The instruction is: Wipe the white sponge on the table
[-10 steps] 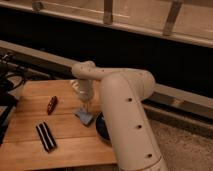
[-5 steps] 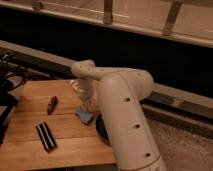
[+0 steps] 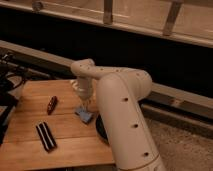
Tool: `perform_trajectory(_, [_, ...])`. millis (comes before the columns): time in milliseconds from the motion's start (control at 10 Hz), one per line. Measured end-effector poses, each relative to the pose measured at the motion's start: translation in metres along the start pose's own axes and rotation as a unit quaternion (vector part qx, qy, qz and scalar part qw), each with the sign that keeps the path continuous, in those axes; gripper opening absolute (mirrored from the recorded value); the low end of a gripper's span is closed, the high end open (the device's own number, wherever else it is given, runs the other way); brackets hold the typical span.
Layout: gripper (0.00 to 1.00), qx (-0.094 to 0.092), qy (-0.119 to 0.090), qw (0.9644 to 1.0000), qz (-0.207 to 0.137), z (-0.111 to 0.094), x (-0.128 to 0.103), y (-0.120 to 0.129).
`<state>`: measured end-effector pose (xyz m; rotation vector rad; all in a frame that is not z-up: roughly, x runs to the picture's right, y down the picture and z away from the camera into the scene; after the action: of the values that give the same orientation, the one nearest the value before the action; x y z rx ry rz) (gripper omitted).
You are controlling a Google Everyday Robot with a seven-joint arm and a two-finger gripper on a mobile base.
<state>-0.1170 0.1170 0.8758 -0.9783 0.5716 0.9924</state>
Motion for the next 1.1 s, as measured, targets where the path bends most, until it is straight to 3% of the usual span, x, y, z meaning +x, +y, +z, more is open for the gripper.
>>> perform_trajectory(500, [0.09,0.019,0.005,0.9998,0.004,-0.003,0.005,0.001])
perform_trajectory(800, [0.09,0.015,0.013,0.9998,0.007,-0.002,0.017,0.011])
perform_trajectory(1000, [0.09,0.008,0.016,0.9996,0.022,0.001,0.029,0.0])
perform_trajectory(1100, [0.09,-0.004,0.021,0.9992,0.032,0.005,0.041,-0.009])
